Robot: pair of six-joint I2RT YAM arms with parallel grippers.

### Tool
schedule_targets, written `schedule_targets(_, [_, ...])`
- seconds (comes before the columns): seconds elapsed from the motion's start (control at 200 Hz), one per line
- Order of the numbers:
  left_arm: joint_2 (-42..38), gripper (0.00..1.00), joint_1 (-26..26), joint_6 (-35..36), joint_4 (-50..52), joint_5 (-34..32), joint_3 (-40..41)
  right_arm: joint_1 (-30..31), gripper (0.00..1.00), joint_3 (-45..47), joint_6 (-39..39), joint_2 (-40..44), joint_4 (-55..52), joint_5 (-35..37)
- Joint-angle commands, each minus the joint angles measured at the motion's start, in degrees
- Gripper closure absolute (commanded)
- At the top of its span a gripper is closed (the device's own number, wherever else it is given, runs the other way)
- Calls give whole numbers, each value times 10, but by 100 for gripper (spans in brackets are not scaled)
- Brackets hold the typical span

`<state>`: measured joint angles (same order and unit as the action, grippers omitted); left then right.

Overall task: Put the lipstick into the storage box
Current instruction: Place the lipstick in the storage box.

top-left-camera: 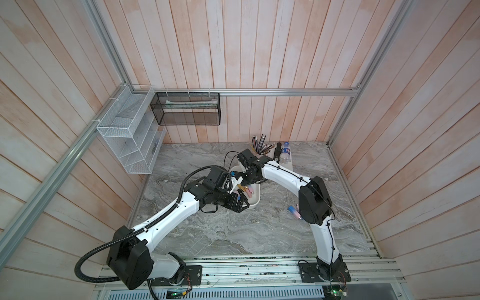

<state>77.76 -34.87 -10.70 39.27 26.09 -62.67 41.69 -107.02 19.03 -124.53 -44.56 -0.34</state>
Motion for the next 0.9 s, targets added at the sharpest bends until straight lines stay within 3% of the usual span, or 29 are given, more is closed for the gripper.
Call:
schedule_targets(0.0, [-8, 0, 5, 10, 3, -2, 10, -1, 61, -22, -4, 9, -20, -4])
schedule_targets(0.225, [2, 0, 7, 15, -5, 8, -3, -23, 56, 16, -6, 80, -51, 59])
schedule_targets(0.575, [21, 0, 6, 23, -22, 23, -21, -121, 55, 299, 25, 302, -22, 100])
schedule_targets(0.895, [57, 0, 7, 30, -29, 46, -52, -146, 55, 507, 75, 400, 29, 81])
